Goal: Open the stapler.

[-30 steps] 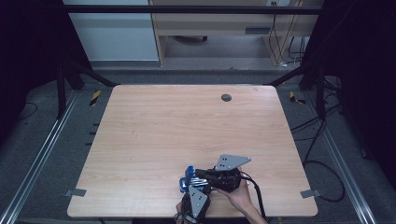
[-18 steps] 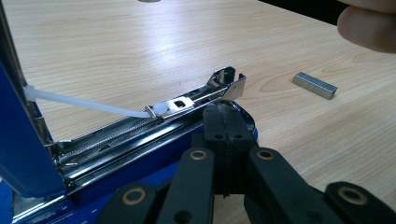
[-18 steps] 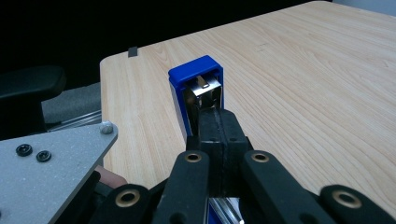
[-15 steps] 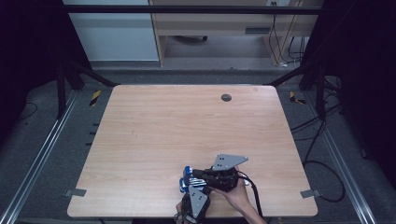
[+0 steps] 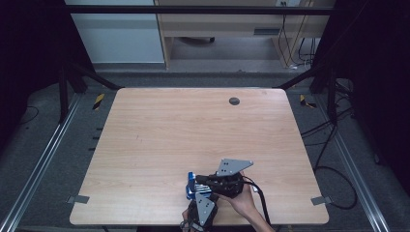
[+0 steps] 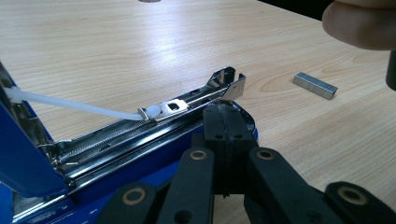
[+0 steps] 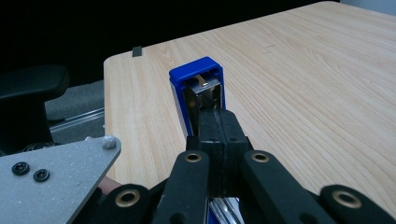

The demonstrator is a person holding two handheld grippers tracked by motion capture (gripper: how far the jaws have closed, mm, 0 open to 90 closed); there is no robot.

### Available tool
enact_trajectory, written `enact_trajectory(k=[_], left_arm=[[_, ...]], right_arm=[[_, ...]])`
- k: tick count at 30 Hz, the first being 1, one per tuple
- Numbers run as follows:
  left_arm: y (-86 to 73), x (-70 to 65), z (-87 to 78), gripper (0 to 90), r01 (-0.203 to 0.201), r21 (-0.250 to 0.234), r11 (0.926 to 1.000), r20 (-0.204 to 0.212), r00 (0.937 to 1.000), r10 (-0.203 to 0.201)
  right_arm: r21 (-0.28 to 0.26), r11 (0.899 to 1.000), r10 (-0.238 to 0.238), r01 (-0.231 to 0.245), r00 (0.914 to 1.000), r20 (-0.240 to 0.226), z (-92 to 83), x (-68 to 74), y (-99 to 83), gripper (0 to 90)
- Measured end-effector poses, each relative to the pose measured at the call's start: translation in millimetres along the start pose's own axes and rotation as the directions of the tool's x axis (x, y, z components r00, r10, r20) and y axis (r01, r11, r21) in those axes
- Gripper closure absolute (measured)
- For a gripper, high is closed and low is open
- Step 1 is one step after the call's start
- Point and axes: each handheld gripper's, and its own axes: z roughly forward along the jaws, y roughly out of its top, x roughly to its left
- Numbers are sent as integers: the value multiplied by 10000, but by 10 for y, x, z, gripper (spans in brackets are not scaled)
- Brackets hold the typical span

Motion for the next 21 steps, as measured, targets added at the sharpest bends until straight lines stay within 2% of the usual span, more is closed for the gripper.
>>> enact_trajectory(k=[21], left_arm=[[-3,-1,-3,896,-85,-20,10000,-83,9999,85]], right_arm=[[-75,10000,48,-50,9997,-248,117,-6,34,900]])
